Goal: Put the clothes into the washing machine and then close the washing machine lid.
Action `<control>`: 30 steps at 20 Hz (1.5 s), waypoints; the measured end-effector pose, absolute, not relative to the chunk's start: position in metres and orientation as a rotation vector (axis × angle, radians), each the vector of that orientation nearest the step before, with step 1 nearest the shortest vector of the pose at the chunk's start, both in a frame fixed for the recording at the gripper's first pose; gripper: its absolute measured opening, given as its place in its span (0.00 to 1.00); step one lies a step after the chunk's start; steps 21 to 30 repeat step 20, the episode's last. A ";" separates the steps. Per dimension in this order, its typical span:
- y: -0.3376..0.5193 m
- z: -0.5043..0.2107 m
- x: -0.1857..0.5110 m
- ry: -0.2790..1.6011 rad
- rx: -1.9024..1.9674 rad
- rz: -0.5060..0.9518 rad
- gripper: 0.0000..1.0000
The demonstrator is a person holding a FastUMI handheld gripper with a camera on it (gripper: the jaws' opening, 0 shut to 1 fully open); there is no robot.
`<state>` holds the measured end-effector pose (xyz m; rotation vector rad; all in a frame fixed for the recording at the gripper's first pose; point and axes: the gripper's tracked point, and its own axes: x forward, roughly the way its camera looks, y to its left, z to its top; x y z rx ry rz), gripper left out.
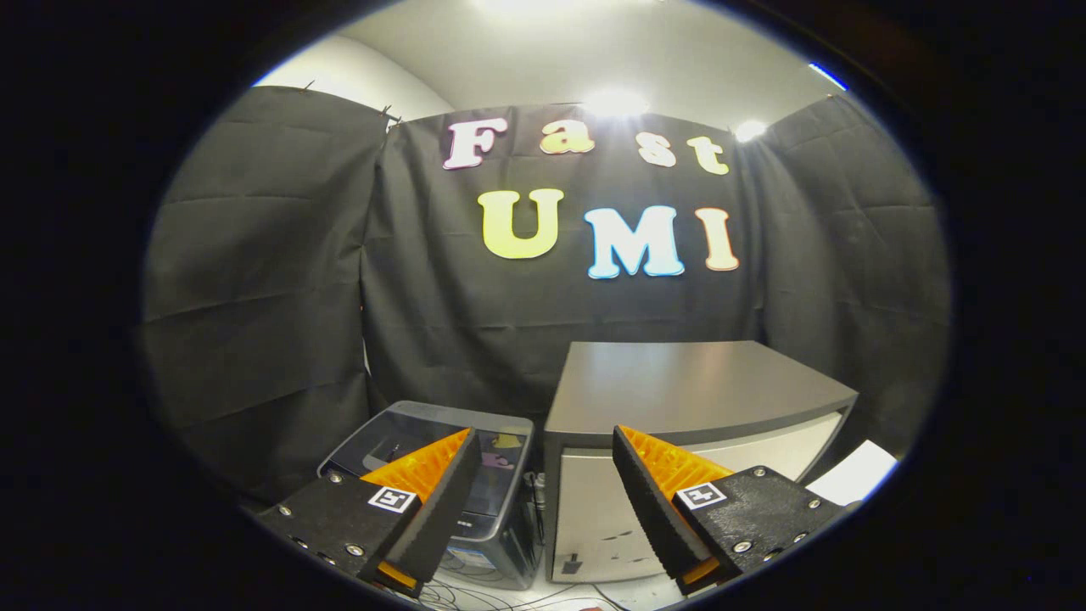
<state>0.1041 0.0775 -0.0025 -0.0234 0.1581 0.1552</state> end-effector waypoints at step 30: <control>-0.047 -0.026 -0.016 0.120 0.005 0.001 0.96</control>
